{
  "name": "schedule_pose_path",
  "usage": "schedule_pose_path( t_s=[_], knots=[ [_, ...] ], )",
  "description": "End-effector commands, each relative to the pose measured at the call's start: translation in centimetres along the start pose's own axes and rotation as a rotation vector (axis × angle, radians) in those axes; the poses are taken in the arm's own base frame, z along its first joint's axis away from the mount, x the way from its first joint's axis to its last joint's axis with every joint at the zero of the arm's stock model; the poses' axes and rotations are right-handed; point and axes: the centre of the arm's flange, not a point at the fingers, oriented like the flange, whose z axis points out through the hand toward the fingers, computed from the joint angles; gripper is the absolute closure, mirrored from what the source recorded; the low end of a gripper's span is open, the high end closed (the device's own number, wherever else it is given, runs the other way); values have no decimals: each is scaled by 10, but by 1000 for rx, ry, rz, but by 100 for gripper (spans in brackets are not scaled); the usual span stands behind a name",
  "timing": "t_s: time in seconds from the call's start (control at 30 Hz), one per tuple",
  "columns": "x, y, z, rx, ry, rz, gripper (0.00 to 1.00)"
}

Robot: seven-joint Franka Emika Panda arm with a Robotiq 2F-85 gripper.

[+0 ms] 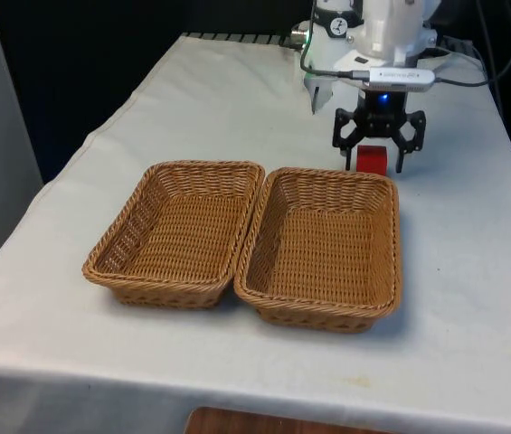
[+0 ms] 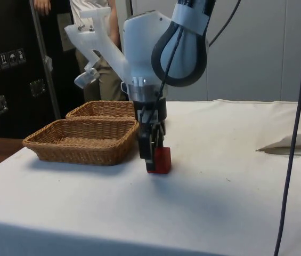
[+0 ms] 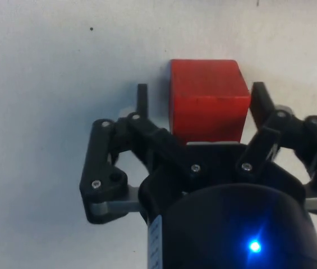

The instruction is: Pick up the red cube and place it into the right basket.

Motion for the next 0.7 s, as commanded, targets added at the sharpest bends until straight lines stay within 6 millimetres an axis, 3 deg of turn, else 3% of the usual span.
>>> schedule_pose_path(
  t_s=[0.0, 0.1, 0.13, 0.23, 0.5, 0.6, 0.63, 0.67],
  knots=[
    [0, -1, 0, 7, 8, -3, 30],
    [0, 0, 0, 0, -1, 0, 71],
    [0, -2, 1, 7, 7, -4, 71],
    [0, -1, 1, 6, 7, -4, 99],
    [0, -2, 1, 5, 6, -5, 98],
    [1, 0, -10, 5, 5, -2, 98],
    [2, 0, -3, 2, 6, 0, 98],
    [0, 1, -13, 6, 4, -1, 98]
  ],
)
